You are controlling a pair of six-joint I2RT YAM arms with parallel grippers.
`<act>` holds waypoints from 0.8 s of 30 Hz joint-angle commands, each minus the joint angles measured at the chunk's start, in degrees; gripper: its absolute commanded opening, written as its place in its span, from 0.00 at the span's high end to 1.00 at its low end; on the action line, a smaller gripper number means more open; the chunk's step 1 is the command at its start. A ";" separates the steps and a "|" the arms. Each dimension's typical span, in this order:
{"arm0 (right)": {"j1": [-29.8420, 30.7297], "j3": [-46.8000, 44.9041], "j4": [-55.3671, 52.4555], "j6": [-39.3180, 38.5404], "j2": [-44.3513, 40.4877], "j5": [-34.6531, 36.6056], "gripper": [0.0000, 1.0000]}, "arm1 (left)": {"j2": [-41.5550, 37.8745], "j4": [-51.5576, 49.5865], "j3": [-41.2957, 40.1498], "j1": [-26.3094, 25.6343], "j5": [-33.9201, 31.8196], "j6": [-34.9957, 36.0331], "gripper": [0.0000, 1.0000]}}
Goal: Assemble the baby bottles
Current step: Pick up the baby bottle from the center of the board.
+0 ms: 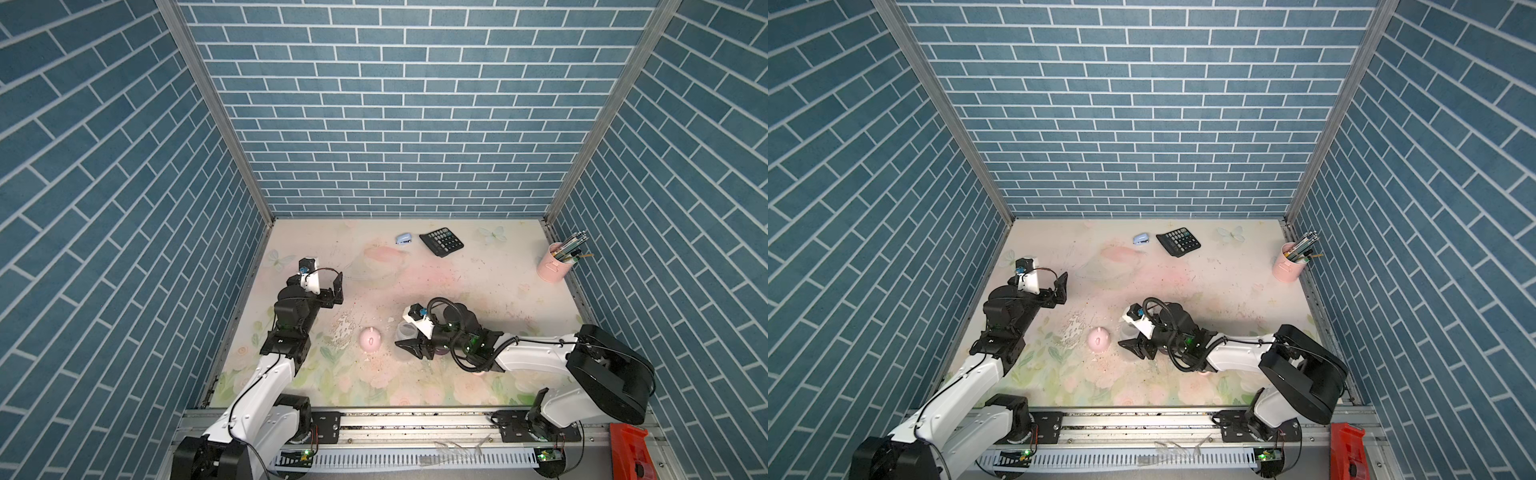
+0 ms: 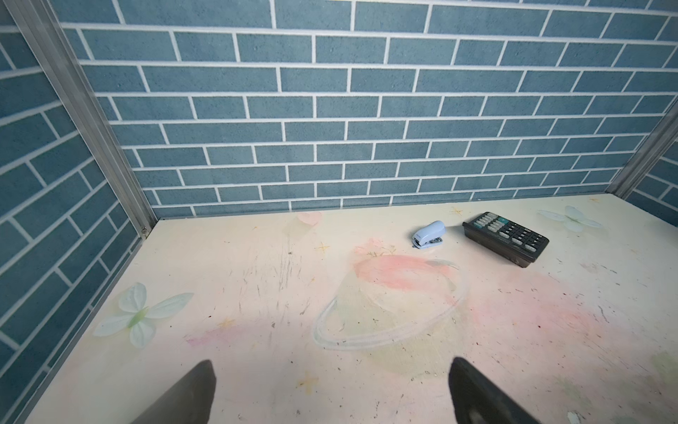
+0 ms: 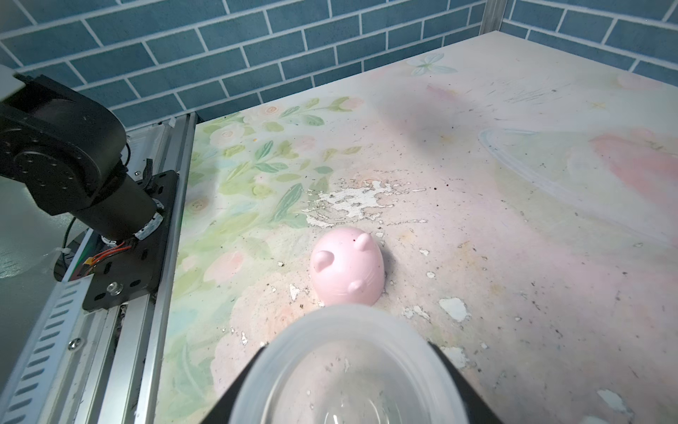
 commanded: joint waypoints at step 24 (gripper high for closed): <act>-14.41 29.72 -33.50 14.64 -17.44 -6.39 0.45 | 7.70 -15.20 20.54 -14.14 53.74 6.72 0.00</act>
